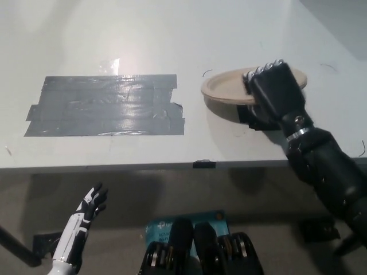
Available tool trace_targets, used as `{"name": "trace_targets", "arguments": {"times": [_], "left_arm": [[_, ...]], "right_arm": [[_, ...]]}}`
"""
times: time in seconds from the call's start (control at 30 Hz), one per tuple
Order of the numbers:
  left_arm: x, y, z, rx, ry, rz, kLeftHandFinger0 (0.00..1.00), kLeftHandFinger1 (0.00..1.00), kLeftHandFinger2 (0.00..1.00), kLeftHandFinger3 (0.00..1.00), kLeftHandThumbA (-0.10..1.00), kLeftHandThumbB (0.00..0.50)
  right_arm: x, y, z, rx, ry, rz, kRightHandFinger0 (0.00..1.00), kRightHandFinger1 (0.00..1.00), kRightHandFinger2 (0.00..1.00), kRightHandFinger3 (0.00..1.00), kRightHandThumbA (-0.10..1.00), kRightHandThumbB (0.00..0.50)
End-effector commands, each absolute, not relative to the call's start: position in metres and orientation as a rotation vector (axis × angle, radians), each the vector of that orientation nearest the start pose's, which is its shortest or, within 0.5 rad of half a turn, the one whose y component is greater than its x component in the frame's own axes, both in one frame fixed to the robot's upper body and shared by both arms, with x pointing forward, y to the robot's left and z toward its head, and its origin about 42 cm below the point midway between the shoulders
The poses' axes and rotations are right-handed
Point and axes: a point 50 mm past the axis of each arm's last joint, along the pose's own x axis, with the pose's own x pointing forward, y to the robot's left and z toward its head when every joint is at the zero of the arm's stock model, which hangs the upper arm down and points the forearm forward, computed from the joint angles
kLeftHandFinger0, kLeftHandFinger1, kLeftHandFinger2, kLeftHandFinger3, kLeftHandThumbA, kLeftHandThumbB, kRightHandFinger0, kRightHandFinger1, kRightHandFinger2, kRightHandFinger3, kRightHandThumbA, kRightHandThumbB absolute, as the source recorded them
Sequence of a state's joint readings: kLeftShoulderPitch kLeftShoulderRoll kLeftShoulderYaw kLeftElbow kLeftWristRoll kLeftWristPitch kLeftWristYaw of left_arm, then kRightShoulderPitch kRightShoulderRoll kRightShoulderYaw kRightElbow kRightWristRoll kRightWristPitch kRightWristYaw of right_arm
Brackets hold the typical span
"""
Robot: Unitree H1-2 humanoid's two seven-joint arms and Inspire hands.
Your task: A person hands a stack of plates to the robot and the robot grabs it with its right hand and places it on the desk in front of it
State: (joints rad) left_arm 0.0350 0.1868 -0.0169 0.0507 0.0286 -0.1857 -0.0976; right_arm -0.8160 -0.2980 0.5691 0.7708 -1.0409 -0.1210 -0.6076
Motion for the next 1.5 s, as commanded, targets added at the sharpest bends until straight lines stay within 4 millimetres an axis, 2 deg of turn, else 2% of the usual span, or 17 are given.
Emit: {"name": "trace_targets", "arguments": {"times": [0.0, 0.1, 0.13, 0.3, 0.43, 0.53, 0.77, 0.8, 0.87, 0.93, 0.97, 1.0, 1.03, 1.07, 1.1, 1.27, 1.47], "left_arm": [[0.273, 0.263, 0.096, 0.208, -0.128, -0.145, 1.00, 1.00, 1.00, 1.00, 1.00, 0.236], [0.276, 0.264, 0.097, 0.207, -0.130, -0.142, 1.00, 1.00, 1.00, 1.00, 1.00, 0.234], [0.276, 0.264, 0.097, 0.207, -0.130, -0.141, 1.00, 1.00, 1.00, 1.00, 1.00, 0.235], [0.279, 0.265, 0.099, 0.217, -0.138, -0.141, 1.00, 1.00, 1.00, 1.00, 1.00, 0.232], [0.280, 0.265, 0.100, 0.209, -0.138, -0.136, 1.00, 1.00, 1.00, 1.00, 1.00, 0.234], [0.279, 0.264, 0.100, 0.206, -0.136, -0.142, 1.00, 1.00, 1.00, 1.00, 1.00, 0.236], [0.286, 0.264, 0.103, 0.209, -0.149, -0.141, 1.00, 1.00, 1.00, 1.00, 1.00, 0.250], [0.288, 0.264, 0.104, 0.207, -0.149, -0.139, 1.00, 1.00, 1.00, 1.00, 1.00, 0.252], [0.289, 0.264, 0.105, 0.207, -0.153, -0.137, 1.00, 1.00, 1.00, 1.00, 1.00, 0.261], [0.290, 0.265, 0.106, 0.210, -0.159, -0.135, 1.00, 1.00, 1.00, 1.00, 1.00, 0.248], [0.290, 0.265, 0.106, 0.210, -0.162, -0.134, 1.00, 1.00, 1.00, 1.00, 1.00, 0.241], [0.291, 0.265, 0.107, 0.206, -0.167, -0.134, 1.00, 1.00, 1.00, 1.00, 1.00, 0.227], [0.291, 0.264, 0.107, 0.203, -0.169, -0.134, 1.00, 1.00, 1.00, 1.00, 1.00, 0.226], [0.291, 0.264, 0.107, 0.203, -0.171, -0.133, 1.00, 1.00, 1.00, 1.00, 1.00, 0.228], [0.292, 0.264, 0.108, 0.204, -0.174, -0.132, 1.00, 1.00, 1.00, 1.00, 1.00, 0.229], [0.294, 0.263, 0.109, 0.196, -0.180, -0.132, 1.00, 1.00, 1.00, 1.00, 1.00, 0.223], [0.297, 0.263, 0.112, 0.194, -0.182, -0.135, 1.00, 1.00, 1.00, 1.00, 1.00, 0.226]], "right_arm": [[0.472, -0.169, 0.286, -1.437, -0.170, 0.489, 1.00, 1.00, 1.00, 1.00, 0.65, 0.489], [0.444, -0.169, 0.329, -1.324, -0.090, 0.732, 1.00, 1.00, 1.00, 1.00, 0.64, 0.500], [0.439, -0.170, 0.336, -1.301, -0.084, 0.778, 1.00, 1.00, 1.00, 1.00, 0.64, 0.500], [0.388, -0.169, 0.391, -1.077, -0.197, 1.138, 1.00, 1.00, 1.00, 1.00, 0.70, 0.500], [0.361, -0.171, 0.417, -0.938, -0.241, 1.317, 1.00, 1.00, 1.00, 1.00, 0.64, 0.500], [0.349, -0.178, 0.425, -0.831, -0.237, 1.387, 1.00, 1.00, 1.00, 1.00, 0.61, 0.500], [0.329, -0.193, 0.447, -0.682, -0.327, 1.417, 1.00, 1.00, 1.00, 1.00, 0.73, 0.500], [0.326, -0.199, 0.454, -0.651, -0.361, 1.405, 1.00, 1.00, 1.00, 1.00, 0.88, 0.500], [0.323, -0.206, 0.462, -0.615, -0.400, 1.395, 1.00, 1.00, 1.00, 1.00, 0.94, 0.500], [0.322, -0.216, 0.472, -0.545, -0.456, 1.398, 1.00, 1.00, 1.00, 1.00, 0.95, 0.500], [0.321, -0.220, 0.477, -0.531, -0.482, 1.396, 1.00, 1.00, 1.00, 1.00, 1.00, 0.500], [0.320, -0.230, 0.485, -0.477, -0.514, 1.401, 1.00, 1.00, 1.00, 1.00, 0.92, 0.500], [0.319, -0.233, 0.487, -0.453, -0.523, 1.402, 1.00, 1.00, 1.00, 1.00, 0.91, 0.500], [0.319, -0.236, 0.490, -0.408, -0.524, 1.402, 1.00, 1.00, 1.00, 1.00, 0.93, 0.500], [0.316, -0.244, 0.493, -0.361, -0.529, 1.379, 1.00, 1.00, 1.00, 1.00, 1.00, 0.500], [0.309, -0.259, 0.503, -0.325, -0.571, 1.322, 1.00, 1.00, 1.00, 1.00, 1.00, 0.500], [0.293, -0.268, 0.509, -0.305, -0.630, 1.274, 1.00, 1.00, 1.00, 1.00, 1.00, 0.498]]}}
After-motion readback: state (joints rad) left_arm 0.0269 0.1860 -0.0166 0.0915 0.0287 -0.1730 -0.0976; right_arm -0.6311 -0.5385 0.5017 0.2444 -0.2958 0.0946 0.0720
